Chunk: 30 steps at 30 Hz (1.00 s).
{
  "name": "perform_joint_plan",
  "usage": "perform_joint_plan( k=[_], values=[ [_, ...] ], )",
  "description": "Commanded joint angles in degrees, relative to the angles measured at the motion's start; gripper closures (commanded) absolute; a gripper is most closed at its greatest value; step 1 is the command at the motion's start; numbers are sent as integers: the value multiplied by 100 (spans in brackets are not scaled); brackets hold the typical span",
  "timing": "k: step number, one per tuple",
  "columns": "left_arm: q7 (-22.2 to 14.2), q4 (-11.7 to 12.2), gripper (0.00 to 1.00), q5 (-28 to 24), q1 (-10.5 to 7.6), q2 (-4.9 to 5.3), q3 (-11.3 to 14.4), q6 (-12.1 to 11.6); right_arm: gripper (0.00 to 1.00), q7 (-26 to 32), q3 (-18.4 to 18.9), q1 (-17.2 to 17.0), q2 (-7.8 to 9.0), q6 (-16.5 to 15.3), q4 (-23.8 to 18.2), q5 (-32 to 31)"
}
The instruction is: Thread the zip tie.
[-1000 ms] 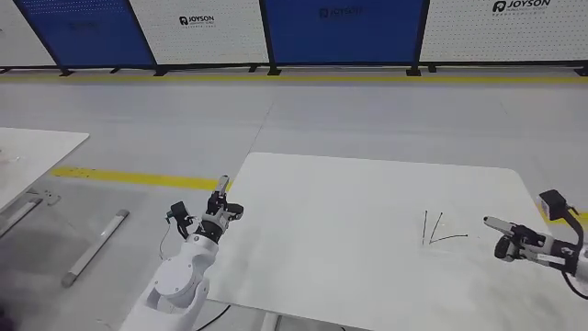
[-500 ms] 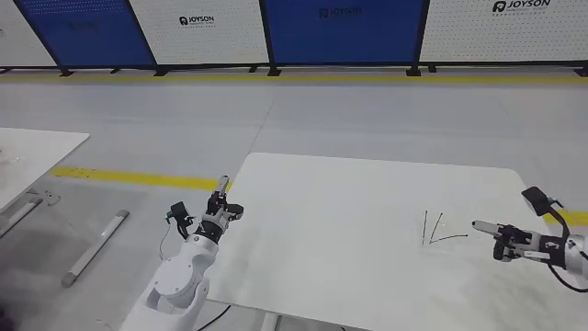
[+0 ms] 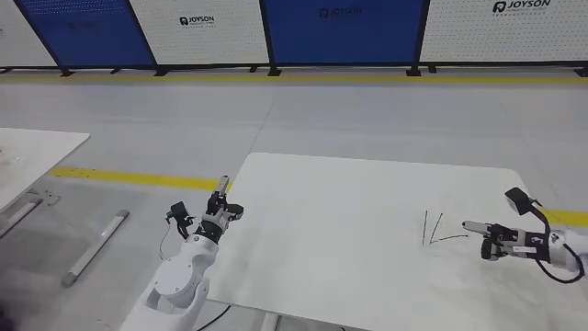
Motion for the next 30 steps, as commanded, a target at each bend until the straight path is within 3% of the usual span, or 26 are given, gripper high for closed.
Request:
perform_joint_plan(
  k=[1,3,30],
  values=[
    [0,0,0,0,0,0,0,0,0,0,-199,186,-17,-111,241,-43],
    [0,0,0,0,0,0,0,0,0,0,-358,274,-39,-270,322,-37],
    [0,0,0,0,0,0,0,0,0,-175,-395,241,-36,-225,253,-4]
  ],
)
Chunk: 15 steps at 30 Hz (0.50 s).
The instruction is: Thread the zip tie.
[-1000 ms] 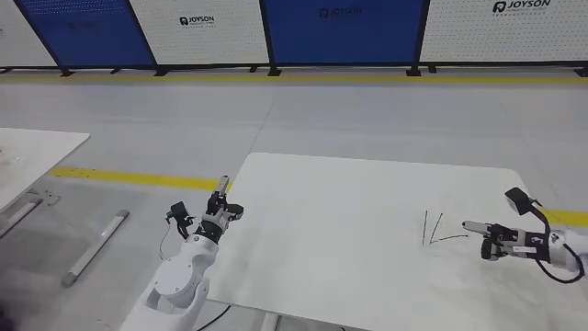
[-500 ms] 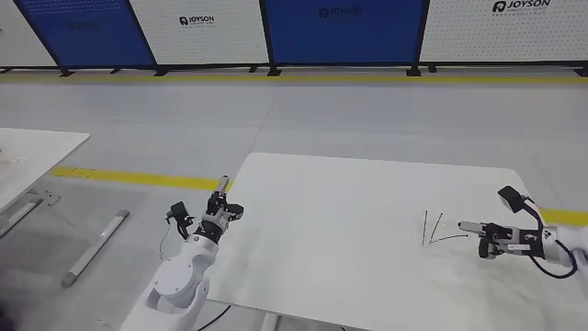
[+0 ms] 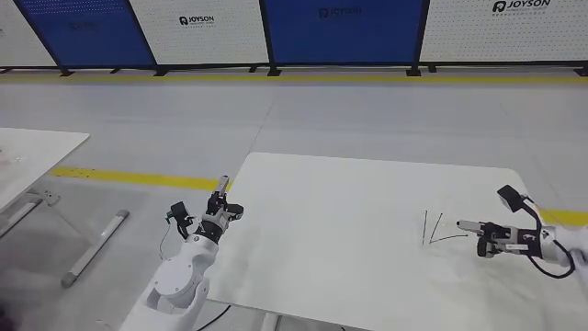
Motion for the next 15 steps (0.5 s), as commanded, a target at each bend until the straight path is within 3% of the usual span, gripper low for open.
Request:
perform_joint_plan(
  k=[1,7,15],
  values=[
    [0,0,0,0,0,0,0,0,0,-14,-29,45,-2,57,47,0],
    [0,0,0,0,0,0,0,0,0,-201,-284,306,-84,132,373,11],
    [0,0,0,0,0,0,0,0,0,-442,-818,839,-301,210,1114,-116]
  ],
)
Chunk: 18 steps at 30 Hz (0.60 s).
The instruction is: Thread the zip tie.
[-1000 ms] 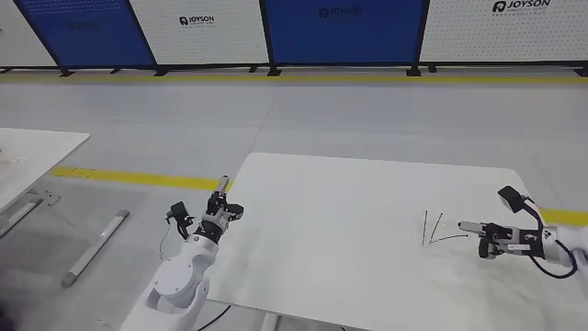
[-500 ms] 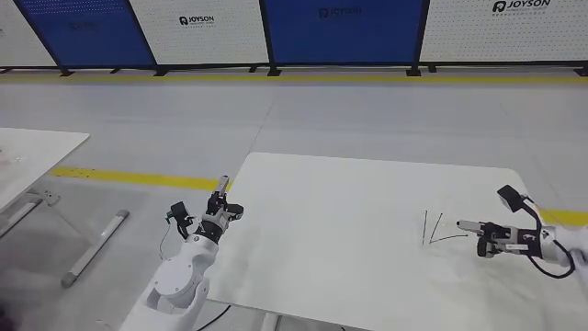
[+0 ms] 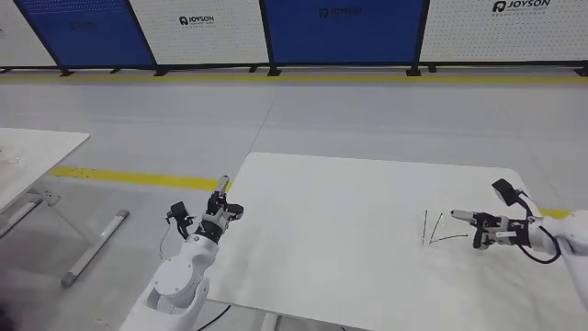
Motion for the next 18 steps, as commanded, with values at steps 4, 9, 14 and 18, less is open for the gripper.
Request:
perform_joint_plan(
  k=[4,9,14,18],
  values=[
    [0,0,0,0,0,0,0,0,0,175,-183,179,-67,-49,251,-42],
    [0,0,0,0,0,0,0,0,0,175,-183,179,-67,-49,251,-42],
    [0,0,0,0,0,0,0,0,0,100,-145,133,-67,-73,269,52],
    [0,0,0,0,0,0,0,0,0,57,-74,10,-34,-163,210,165]
  ],
)
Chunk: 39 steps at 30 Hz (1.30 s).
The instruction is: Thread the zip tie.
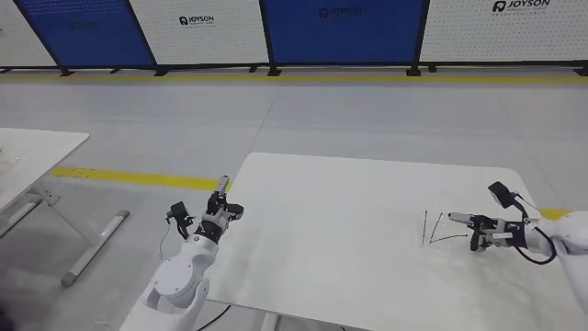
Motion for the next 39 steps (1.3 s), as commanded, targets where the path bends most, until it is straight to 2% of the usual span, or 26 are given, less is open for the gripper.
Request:
perform_joint_plan(
  k=[1,4,5,8,10,27,39],
  values=[
    [0,0,0,0,0,0,0,0,0,18,15,-22,14,-1,-23,13],
    [0,0,0,0,0,0,0,0,0,10,20,-49,22,30,-24,43],
    [0,0,0,0,0,0,0,0,7,0,17,-50,23,37,-11,41],
    [0,0,0,0,0,0,0,0,46,-1,19,-37,28,42,55,65],
    [0,0,0,0,0,0,0,0,53,5,9,-17,28,45,110,61],
    [0,0,0,0,0,0,0,0,62,36,-114,159,-16,-4,590,120],
    [0,0,0,0,0,0,0,0,74,49,-135,228,-27,-72,828,199]
  ],
)
